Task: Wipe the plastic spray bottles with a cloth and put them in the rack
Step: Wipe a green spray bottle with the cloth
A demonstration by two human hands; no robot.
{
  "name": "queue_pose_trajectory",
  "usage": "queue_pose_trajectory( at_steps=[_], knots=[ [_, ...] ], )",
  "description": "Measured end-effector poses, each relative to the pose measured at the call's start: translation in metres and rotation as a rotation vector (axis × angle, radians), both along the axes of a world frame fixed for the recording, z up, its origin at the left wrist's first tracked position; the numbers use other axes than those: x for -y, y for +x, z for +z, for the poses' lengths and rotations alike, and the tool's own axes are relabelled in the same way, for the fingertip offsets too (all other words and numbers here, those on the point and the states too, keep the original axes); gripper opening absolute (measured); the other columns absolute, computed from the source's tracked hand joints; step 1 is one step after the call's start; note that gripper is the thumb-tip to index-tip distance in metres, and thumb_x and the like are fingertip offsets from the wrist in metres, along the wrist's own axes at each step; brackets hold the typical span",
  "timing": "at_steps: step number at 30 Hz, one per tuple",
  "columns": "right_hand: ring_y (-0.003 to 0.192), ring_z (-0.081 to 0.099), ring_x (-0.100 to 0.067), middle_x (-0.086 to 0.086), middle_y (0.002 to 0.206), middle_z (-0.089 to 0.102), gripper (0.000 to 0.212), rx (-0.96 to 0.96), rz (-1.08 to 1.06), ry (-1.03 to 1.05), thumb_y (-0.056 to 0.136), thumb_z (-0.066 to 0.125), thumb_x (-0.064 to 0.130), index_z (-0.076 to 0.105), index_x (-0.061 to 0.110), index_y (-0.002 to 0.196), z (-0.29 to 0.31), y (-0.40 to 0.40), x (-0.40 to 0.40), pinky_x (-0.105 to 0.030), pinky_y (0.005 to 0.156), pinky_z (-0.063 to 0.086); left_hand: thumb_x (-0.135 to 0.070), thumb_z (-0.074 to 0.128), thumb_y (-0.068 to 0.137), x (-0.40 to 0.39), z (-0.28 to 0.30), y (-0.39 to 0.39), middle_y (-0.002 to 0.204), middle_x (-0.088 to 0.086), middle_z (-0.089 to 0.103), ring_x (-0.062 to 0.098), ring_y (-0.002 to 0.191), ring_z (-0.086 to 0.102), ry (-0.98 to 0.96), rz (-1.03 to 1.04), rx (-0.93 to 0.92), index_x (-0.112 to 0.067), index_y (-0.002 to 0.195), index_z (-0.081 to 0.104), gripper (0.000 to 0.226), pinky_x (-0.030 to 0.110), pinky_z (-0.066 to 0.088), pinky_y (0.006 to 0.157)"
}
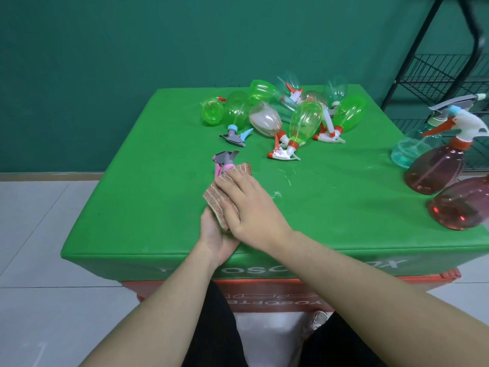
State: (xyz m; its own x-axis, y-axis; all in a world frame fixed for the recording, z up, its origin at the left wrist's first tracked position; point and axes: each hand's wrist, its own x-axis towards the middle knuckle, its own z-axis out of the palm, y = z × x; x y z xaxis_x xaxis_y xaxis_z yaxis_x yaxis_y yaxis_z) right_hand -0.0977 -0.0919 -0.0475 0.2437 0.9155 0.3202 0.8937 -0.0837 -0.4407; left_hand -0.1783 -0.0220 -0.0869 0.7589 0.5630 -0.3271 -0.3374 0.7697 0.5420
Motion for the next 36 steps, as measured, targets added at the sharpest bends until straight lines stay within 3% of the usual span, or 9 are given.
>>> queue_pose_trajectory(
  at_steps=[4, 8, 10, 16, 21, 24, 26, 30, 36],
  knots=[
    [0.155, 0.016, -0.029, -0.008, 0.163, 0.032, 0.048, 0.097, 0.061, 0.072, 0.102, 0.042, 0.033, 0.047, 0.024, 0.150, -0.018, -0.007, 0.022, -0.054, 0.124, 0.020, -0.062, 0.043, 0.098, 0.002, 0.007, -0.001, 0.109, 0.009, 0.076, 0.024, 0.096, 0.075, -0.004, 0.032, -0.019, -0.014, 0.109, 0.077, 0.059, 0.037, 0.061, 0.083],
    [0.155, 0.017, -0.034, -0.008, 0.162, 0.035, 0.044, 0.175, 0.122, 0.164, 0.103, 0.052, 0.024, 0.052, 0.023, 0.147, -0.034, -0.007, 0.037, -0.057, 0.122, 0.022, -0.079, 0.045, 0.085, 0.004, 0.011, -0.002, 0.111, 0.015, 0.075, 0.029, 0.100, 0.074, -0.023, 0.013, 0.002, -0.011, 0.096, 0.083, 0.079, 0.041, 0.057, 0.090],
    [0.154, 0.019, -0.035, -0.009, 0.160, 0.038, 0.041, 0.194, 0.133, 0.192, 0.103, 0.053, 0.023, 0.055, 0.022, 0.144, -0.034, -0.004, 0.040, -0.057, 0.122, 0.023, -0.077, 0.042, 0.089, 0.009, 0.015, 0.000, 0.102, 0.014, 0.076, 0.027, 0.093, 0.075, -0.029, 0.018, 0.027, -0.011, 0.089, 0.083, 0.078, 0.039, 0.059, 0.084],
    [0.148, 0.031, -0.036, -0.010, 0.153, 0.048, 0.038, 0.117, 0.015, 0.360, 0.098, 0.055, 0.027, 0.064, 0.019, 0.134, -0.014, 0.007, 0.034, -0.058, 0.117, 0.029, -0.065, 0.047, 0.094, 0.027, 0.034, 0.020, 0.108, 0.007, 0.075, 0.023, 0.101, 0.073, -0.059, 0.047, 0.132, -0.014, 0.096, 0.082, 0.063, 0.041, 0.048, 0.105],
    [0.136, 0.045, -0.030, -0.009, 0.143, 0.055, 0.042, -0.029, -0.120, 0.472, 0.091, 0.054, 0.028, 0.068, 0.015, 0.128, 0.012, 0.020, 0.036, -0.047, 0.115, 0.035, -0.048, 0.041, 0.102, 0.036, 0.044, 0.037, 0.109, 0.007, 0.074, 0.021, 0.098, 0.072, -0.020, 0.055, 0.099, -0.016, 0.094, 0.083, 0.054, 0.035, 0.053, 0.099],
    [0.131, 0.050, -0.013, 0.003, 0.137, 0.059, 0.044, -0.310, -0.192, 0.480, 0.091, 0.047, 0.032, 0.066, 0.020, 0.129, 0.023, 0.025, 0.040, -0.034, 0.111, 0.039, -0.057, 0.046, 0.096, 0.043, 0.052, 0.040, 0.105, 0.008, 0.076, 0.021, 0.093, 0.074, -0.022, 0.022, 0.067, -0.017, 0.092, 0.083, 0.055, 0.033, 0.058, 0.086],
    [0.126, 0.054, -0.003, 0.011, 0.131, 0.062, 0.044, -0.517, -0.221, 0.525, 0.092, 0.044, 0.035, 0.066, 0.022, 0.128, 0.028, 0.027, 0.041, -0.031, 0.108, 0.043, -0.060, 0.045, 0.093, 0.048, 0.056, 0.044, 0.106, 0.008, 0.075, 0.022, 0.092, 0.073, -0.012, 0.010, 0.069, -0.017, 0.095, 0.082, 0.056, 0.035, 0.054, 0.090],
    [0.113, 0.057, 0.008, 0.020, 0.119, 0.066, 0.036, -0.645, -0.302, 0.523, 0.091, 0.048, 0.034, 0.071, 0.032, 0.119, 0.043, 0.024, 0.043, -0.022, 0.099, 0.045, -0.069, 0.041, 0.091, 0.060, 0.060, 0.051, 0.105, 0.005, 0.076, 0.021, 0.090, 0.075, -0.013, 0.028, 0.062, -0.021, 0.100, 0.079, 0.062, 0.032, 0.058, 0.078],
    [0.091, 0.063, -0.002, 0.010, 0.097, 0.071, 0.025, -0.849, -0.410, 0.569, 0.093, 0.046, 0.033, 0.070, 0.034, 0.099, 0.058, 0.031, 0.050, -0.032, 0.083, 0.049, -0.086, 0.032, 0.083, 0.078, 0.066, 0.058, 0.121, 0.005, 0.074, 0.021, 0.109, 0.071, 0.055, -0.005, 0.085, -0.023, 0.104, 0.082, 0.083, 0.042, 0.051, 0.098]
  ],
)
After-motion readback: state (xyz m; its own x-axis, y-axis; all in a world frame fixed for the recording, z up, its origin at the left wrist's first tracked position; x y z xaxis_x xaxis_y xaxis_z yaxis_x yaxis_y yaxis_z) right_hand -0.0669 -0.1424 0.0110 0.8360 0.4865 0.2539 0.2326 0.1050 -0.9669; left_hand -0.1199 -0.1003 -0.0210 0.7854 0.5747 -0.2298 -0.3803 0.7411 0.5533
